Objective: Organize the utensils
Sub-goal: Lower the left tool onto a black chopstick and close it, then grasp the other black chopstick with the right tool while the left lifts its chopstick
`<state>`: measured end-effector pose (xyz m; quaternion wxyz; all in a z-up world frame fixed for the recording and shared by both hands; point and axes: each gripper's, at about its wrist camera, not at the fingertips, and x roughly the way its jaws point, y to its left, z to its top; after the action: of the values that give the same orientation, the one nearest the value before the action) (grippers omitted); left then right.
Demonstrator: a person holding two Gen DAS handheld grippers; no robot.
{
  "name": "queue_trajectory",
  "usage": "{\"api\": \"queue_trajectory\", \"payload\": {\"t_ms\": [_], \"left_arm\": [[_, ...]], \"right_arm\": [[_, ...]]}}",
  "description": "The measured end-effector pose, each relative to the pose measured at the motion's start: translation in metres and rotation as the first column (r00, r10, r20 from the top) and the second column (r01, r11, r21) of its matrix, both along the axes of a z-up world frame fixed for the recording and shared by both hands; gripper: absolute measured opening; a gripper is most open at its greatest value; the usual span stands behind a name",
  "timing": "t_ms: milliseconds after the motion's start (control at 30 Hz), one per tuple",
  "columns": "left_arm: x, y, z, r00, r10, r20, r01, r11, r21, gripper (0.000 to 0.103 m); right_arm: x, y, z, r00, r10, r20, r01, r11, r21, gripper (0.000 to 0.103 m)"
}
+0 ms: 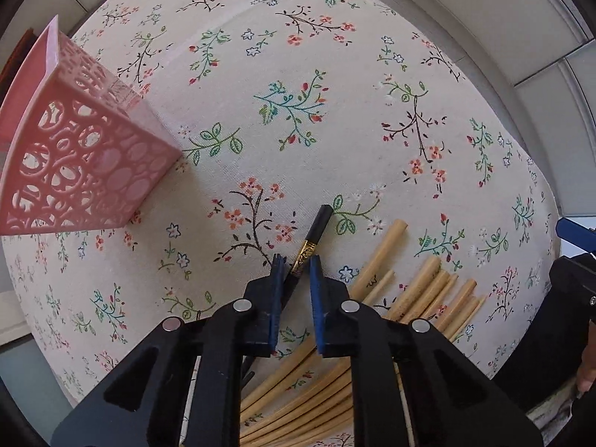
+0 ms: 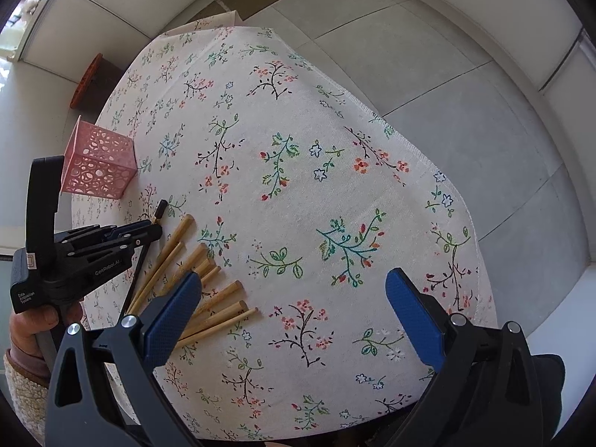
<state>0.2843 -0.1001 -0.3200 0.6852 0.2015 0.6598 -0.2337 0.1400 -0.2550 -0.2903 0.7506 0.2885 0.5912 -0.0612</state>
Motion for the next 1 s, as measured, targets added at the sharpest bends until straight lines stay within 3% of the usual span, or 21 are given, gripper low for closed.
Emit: {"api": "queue_trajectory", "payload": {"t_ms": [167, 300, 500, 600, 667, 733, 833, 933, 1000], "left_arm": [[-0.023, 0.038, 0.026, 0.99, 0.083, 0.111, -0.076, 0.995, -0.069, 0.008], [-0.049, 0.077, 0.084, 0.966, 0.142, 0.214, -0.102, 0.977, -0.186, 0.008], [-0.103, 0.13, 0.161, 0.895, 0.288, 0.341, -0.173, 0.928, -0.331, 0.007], [-0.137, 0.175, 0.198, 0.841, 0.374, 0.39, -0.213, 0.893, -0.398, 0.007], [-0.156, 0.199, 0.222, 0.783, 0.445, 0.435, -0.259, 0.868, -0.423, 0.007], [-0.172, 0.227, 0.245, 0.706, 0.524, 0.476, -0.308, 0.833, -0.46, 0.007], [-0.195, 0.264, 0.276, 0.578, 0.619, 0.532, -0.356, 0.778, -0.518, 0.007], [-0.215, 0.288, 0.302, 0.469, 0.683, 0.56, -0.371, 0.728, -0.576, 0.007], [-0.225, 0.295, 0.317, 0.416, 0.697, 0.584, -0.369, 0.716, -0.593, 0.007]], "right_arm": [[-0.004, 0.005, 0.01, 1.0, 0.008, 0.008, -0.008, 1.0, -0.003, 0.096], [-0.003, 0.028, 0.025, 0.998, 0.062, 0.032, -0.062, 0.998, -0.023, 0.096], [0.002, 0.103, 0.041, 0.967, 0.25, 0.052, -0.25, 0.968, -0.019, 0.096], [0.008, 0.148, 0.053, 0.916, 0.387, 0.103, -0.37, 0.916, -0.155, 0.096], [0.014, 0.18, 0.06, 0.834, 0.531, 0.15, -0.484, 0.834, -0.266, 0.096], [0.018, 0.216, 0.062, 0.701, 0.695, 0.16, -0.598, 0.695, -0.4, 0.096], [0.016, 0.272, 0.055, 0.455, 0.883, 0.115, -0.749, 0.45, -0.487, 0.096], [0.008, 0.334, 0.041, 0.22, 0.975, 0.014, -0.805, 0.189, -0.562, 0.096], [0.006, 0.37, 0.029, 0.104, 0.993, -0.048, -0.821, 0.058, -0.568, 0.093]]}}
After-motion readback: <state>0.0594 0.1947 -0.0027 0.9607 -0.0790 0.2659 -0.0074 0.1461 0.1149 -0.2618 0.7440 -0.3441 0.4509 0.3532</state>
